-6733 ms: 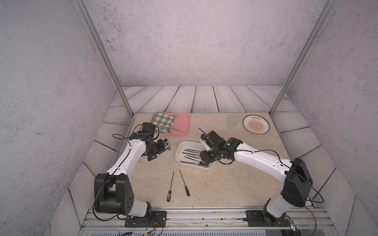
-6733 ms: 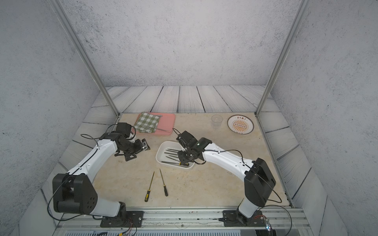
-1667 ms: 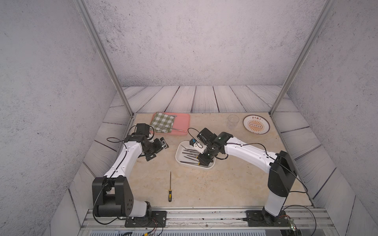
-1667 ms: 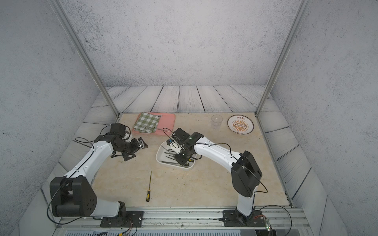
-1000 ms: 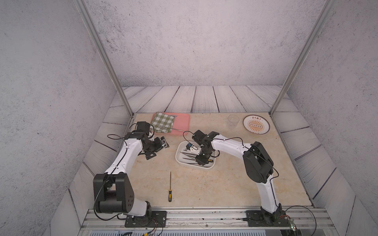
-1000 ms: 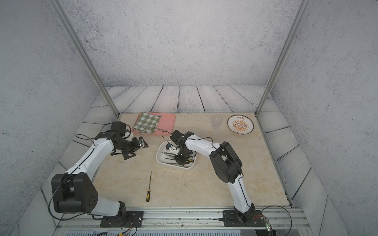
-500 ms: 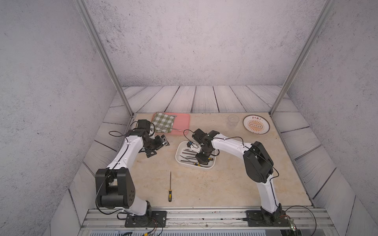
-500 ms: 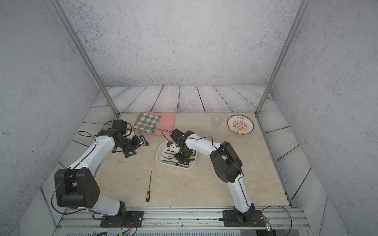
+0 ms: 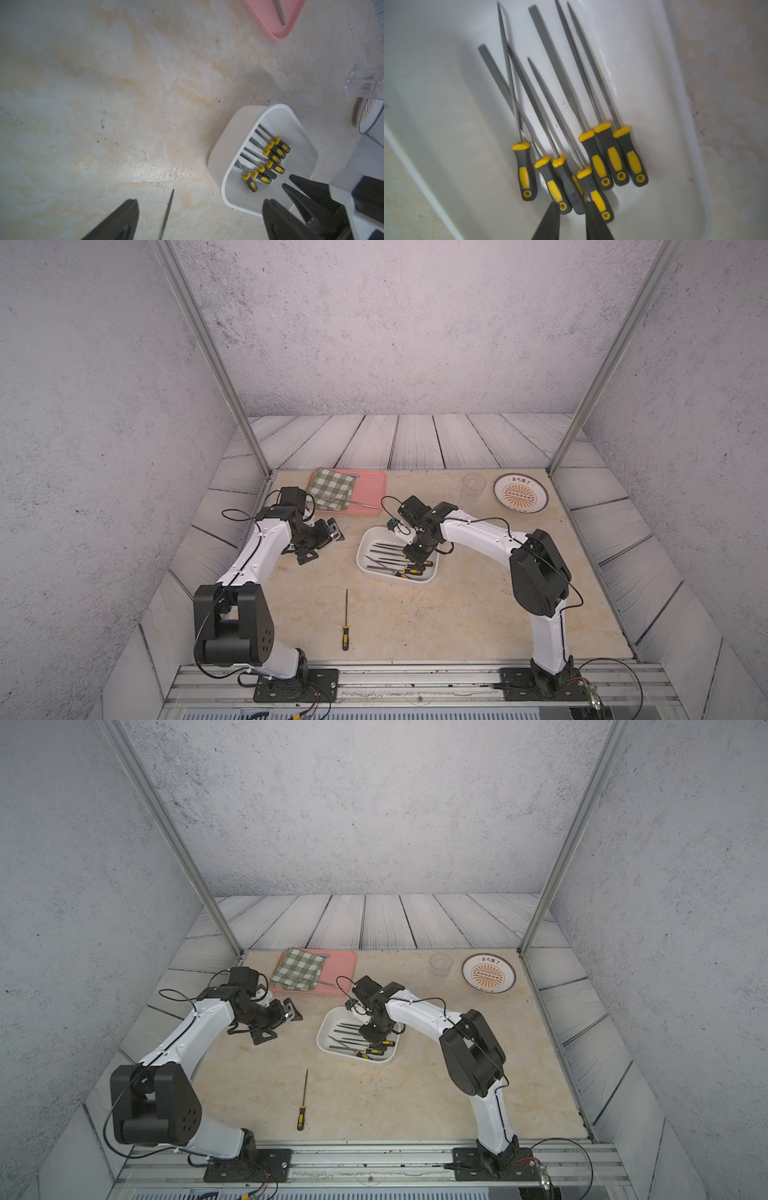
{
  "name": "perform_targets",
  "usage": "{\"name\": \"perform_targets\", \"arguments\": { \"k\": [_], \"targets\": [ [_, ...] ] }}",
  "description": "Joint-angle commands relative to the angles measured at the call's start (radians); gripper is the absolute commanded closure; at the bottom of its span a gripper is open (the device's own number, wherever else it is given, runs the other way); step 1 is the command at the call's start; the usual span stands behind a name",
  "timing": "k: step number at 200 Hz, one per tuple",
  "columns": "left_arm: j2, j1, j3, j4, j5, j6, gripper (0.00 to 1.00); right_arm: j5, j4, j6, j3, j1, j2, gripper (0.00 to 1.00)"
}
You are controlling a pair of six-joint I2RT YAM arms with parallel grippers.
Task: Put the file tool into the storage box
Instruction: Adjust the file tool in the storage box.
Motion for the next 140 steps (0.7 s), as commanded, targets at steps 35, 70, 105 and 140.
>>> {"name": "perform_targets", "arguments": {
  "k": [35,70,105,140],
  "targets": [
    [-0.026,-0.004,-0.012,-0.013,-0.016,0.007,0.02,-0.012,0.01,0.021,-0.073,0.001,0.023,0.75],
    [-0.014,-0.004,0.004,-0.007,-0.016,-0.004,0.02,-0.004,0.017,0.041,-0.024,0.002,0.085,0.76],
    [-0.005,-0.005,0.018,-0.022,-0.024,0.002,0.01,-0.004,0.021,0.043,0.056,0.001,0.136,0.78],
    [-0.003,-0.004,0.02,-0.024,-0.027,0.007,0.02,-0.03,0.001,0.04,0.114,0.001,0.155,0.78]
  ]
}}
